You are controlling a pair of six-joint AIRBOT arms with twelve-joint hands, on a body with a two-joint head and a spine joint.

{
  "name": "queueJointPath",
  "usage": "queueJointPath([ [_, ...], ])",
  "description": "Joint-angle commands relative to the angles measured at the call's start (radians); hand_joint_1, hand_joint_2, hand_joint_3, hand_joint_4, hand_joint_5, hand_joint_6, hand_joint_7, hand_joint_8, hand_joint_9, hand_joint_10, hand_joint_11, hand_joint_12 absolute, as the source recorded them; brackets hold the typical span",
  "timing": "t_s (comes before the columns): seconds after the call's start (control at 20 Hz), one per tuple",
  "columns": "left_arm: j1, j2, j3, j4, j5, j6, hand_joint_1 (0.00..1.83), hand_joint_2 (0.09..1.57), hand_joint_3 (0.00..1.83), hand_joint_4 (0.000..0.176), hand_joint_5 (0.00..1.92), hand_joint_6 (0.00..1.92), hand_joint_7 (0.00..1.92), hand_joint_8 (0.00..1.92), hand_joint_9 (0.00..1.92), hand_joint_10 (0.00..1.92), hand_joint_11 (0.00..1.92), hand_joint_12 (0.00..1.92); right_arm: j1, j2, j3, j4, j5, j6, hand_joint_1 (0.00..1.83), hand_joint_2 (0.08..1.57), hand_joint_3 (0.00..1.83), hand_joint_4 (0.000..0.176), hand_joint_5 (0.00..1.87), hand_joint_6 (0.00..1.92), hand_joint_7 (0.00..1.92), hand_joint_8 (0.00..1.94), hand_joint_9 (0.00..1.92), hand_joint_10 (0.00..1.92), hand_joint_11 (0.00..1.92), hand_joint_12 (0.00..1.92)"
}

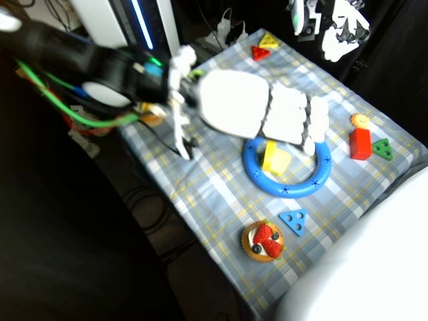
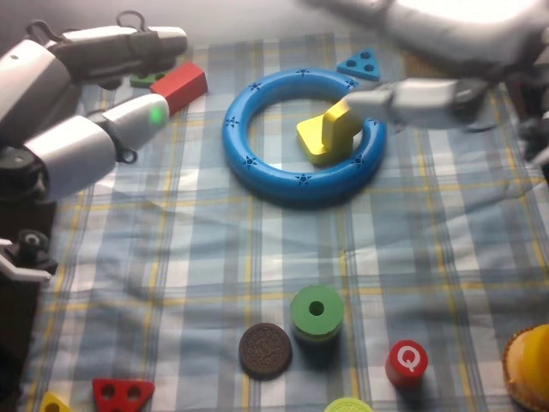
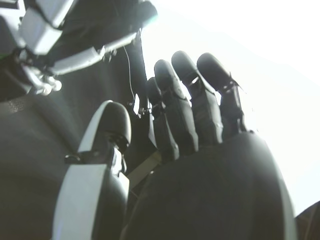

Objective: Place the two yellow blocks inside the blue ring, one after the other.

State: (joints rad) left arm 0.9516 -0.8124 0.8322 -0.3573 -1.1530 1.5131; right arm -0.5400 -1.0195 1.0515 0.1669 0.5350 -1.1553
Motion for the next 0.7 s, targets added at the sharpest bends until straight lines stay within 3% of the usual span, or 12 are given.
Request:
queueJointPath([
  [0.0, -0.004, 0.007, -0.006, 0.019, -0.144, -0.01, 0.6, 1.4, 0.0, 0.005, 0.53, 0.0, 0.58, 0.0, 0.37, 0.39, 0.0, 1.51, -0.012, 0.03, -0.025, -0.006, 0.182, -0.001, 0.42, 1.28, 0.0, 0.036, 0.0, 0.0, 0.0, 0.0, 0.01, 0.0, 0.0, 0.41],
  [0.05, -0.002, 0.009, -0.007, 0.019, -0.148, -0.01, 0.62, 1.4, 0.0, 0.0, 0.5, 0.0, 0.56, 0.0, 0.38, 0.31, 0.0, 1.46, -0.028, 0.053, -0.043, -0.009, 0.211, -0.001, 0.4, 1.27, 0.0, 0.033, 0.0, 0.0, 0.0, 0.0, 0.0, 0.0, 0.0, 0.23],
  [0.1, 0.0, 0.011, -0.009, 0.019, -0.153, -0.01, 0.6, 1.39, 0.0, 0.0, 0.4, 0.0, 0.44, 0.0, 0.34, 0.19, 0.0, 1.33, -0.053, 0.08, -0.065, -0.009, 0.243, -0.001, 0.35, 1.28, 0.0, 0.054, 0.0, 0.0, 0.0, 0.0, 0.0, 0.0, 0.0, 0.32],
  [0.15, 0.003, 0.013, -0.011, 0.019, -0.159, -0.01, 0.58, 1.39, 0.0, 0.0, 0.28, 0.0, 0.32, 0.0, 0.27, 0.09, 0.0, 1.17, -0.085, 0.11, -0.089, -0.008, 0.288, -0.001, 0.31, 1.27, 0.0, 0.076, 0.0, 0.0, 0.0, 0.0, 0.0, 0.0, 0.0, 0.27],
  [0.25, 0.01, 0.019, -0.017, 0.021, -0.169, -0.011, 0.45, 1.39, 0.0, 0.031, 0.02, 0.0, 0.07, 0.0, 0.09, 0.0, 0.0, 0.69, -0.161, 0.179, -0.146, -0.004, 0.371, 0.0, 0.29, 1.3, 0.01, 0.087, 0.0, 0.0, 0.0, 0.0, 0.0, 0.0, 0.0, 0.18],
  [0.3, 0.01, 0.02, -0.017, 0.022, -0.169, -0.013, 0.41, 1.39, 0.0, 0.032, 0.0, 0.0, 0.02, 0.0, 0.04, 0.0, 0.0, 0.52, -0.172, 0.188, -0.153, -0.004, 0.38, 0.0, 0.28, 1.3, 0.0, 0.093, 0.0, 0.0, 0.0, 0.0, 0.0, 0.0, 0.0, 0.09],
  [0.4, 0.011, 0.022, -0.017, 0.027, -0.169, -0.019, 0.37, 1.35, 0.0, 0.0, 0.0, 0.0, 0.0, 0.0, 0.0, 0.0, 0.0, 0.39, -0.211, 0.22, -0.179, -0.004, 0.417, 0.0, 0.26, 1.28, 0.0, 0.132, 0.0, 0.0, 0.0, 0.0, 0.0, 0.0, 0.0, 0.0],
  [0.45, 0.011, 0.022, -0.017, 0.029, -0.17, -0.022, 0.37, 1.35, 0.0, 0.0, 0.0, 0.0, 0.0, 0.0, 0.0, 0.0, 0.0, 0.39, -0.225, 0.23, -0.189, -0.004, 0.435, 0.001, 0.26, 1.28, 0.0, 0.132, 0.0, 0.0, 0.0, 0.0, 0.0, 0.0, 0.0, 0.0],
  [0.5, 0.012, 0.023, -0.017, 0.03, -0.173, -0.026, 0.24, 1.35, 0.0, 0.018, 0.0, 0.0, 0.0, 0.0, 0.0, 0.0, 0.0, 0.05, -0.243, 0.242, -0.2, -0.003, 0.459, 0.004, 0.29, 1.25, 0.0, 0.137, 0.0, 0.0, 0.0, 0.0, 0.0, 0.0, 0.0, 0.0],
  [0.55, 0.013, 0.024, -0.017, 0.033, -0.181, -0.033, 0.24, 1.35, 0.0, 0.018, 0.0, 0.0, 0.0, 0.0, 0.0, 0.0, 0.0, 0.05, -0.265, 0.258, -0.213, -0.003, 0.491, 0.01, 0.29, 1.25, 0.0, 0.137, 0.0, 0.0, 0.0, 0.0, 0.0, 0.0, 0.0, 0.0],
  [0.6, 0.015, 0.026, -0.017, 0.036, -0.19, -0.041, 0.15, 1.34, 0.0, 0.069, 0.0, 0.0, 0.0, 0.0, 0.0, 0.0, 0.0, 0.0, -0.281, 0.27, -0.221, -0.002, 0.516, 0.016, 0.29, 1.24, 0.0, 0.117, 0.0, 0.0, 0.0, 0.0, 0.0, 0.0, 0.0, 0.0],
  [0.65, 0.018, 0.03, -0.017, 0.042, -0.204, -0.058, 0.14, 1.34, 0.0, 0.063, 0.0, 0.0, 0.0, 0.0, 0.0, 0.0, 0.0, 0.0, -0.307, 0.29, -0.236, 0.001, 0.558, 0.024, 0.28, 1.25, 0.0, 0.102, 0.0, 0.0, 0.0, 0.0, 0.0, 0.0, 0.0, 0.0],
])
